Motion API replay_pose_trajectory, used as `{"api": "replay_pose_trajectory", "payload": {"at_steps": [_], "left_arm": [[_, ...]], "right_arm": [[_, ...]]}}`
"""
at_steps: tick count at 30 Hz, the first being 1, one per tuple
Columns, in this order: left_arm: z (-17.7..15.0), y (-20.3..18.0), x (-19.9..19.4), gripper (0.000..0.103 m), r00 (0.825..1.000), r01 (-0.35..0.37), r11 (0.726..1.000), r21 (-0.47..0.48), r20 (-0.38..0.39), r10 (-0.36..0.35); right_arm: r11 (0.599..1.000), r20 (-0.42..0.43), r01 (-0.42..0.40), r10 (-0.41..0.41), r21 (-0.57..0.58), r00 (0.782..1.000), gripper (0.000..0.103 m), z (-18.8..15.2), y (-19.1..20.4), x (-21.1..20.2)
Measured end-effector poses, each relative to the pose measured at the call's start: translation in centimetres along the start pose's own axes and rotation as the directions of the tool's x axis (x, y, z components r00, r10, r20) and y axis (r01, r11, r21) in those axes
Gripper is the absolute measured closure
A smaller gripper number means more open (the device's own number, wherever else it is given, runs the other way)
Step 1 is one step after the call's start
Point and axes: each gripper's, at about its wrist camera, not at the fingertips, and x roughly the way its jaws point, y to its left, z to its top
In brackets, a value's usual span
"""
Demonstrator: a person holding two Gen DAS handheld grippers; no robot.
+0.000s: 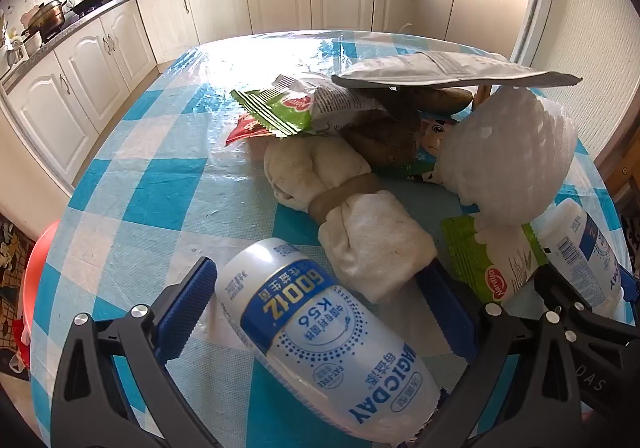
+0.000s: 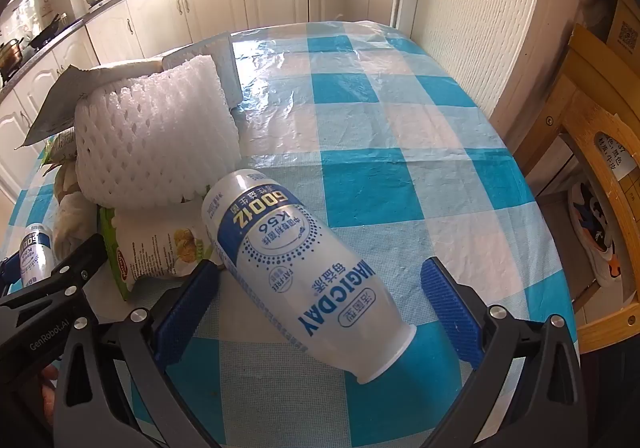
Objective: Collect trash
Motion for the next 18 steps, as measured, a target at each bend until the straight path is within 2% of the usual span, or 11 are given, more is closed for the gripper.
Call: {"api": "replay_pose_trajectory", "payload": {"at_steps": [7, 10, 15, 18], "left_arm": [[-0.3, 0.1, -0.3, 0.004, 1.000, 0.014, 1.000, 0.005, -0.004, -0.014], [-1.6, 0.4, -0.8, 0.004, 1.000, 0.024, 1.000, 0.019, -0.004, -0.024], [-2.2, 1.2, -1.5, 0.004, 0.999, 0.048, 0.999, 0.026, 0.013, -0.048], [-2.4, 1.7, -2.2, 0.004, 0.998, 0.056, 0.998, 0.036, 0.035, -0.057]], "right_arm": [[1.000, 0.000, 0.001, -0.001, 0.000, 1.000, 0.003, 0.0, 0.0, 0.0], [1.000, -0.006, 0.002, -0.002, 0.002, 1.000, 0.004, -0.1, 0.0, -0.1], [0.999, -0.011, 0.023, -0.023, 0.026, 1.000, 0.004, -2.0, 0.0, -1.2], [0.998, 0.015, 0.040, -0.040, 0.038, 0.999, 0.004, -3.0, -0.6, -2.4]]}}
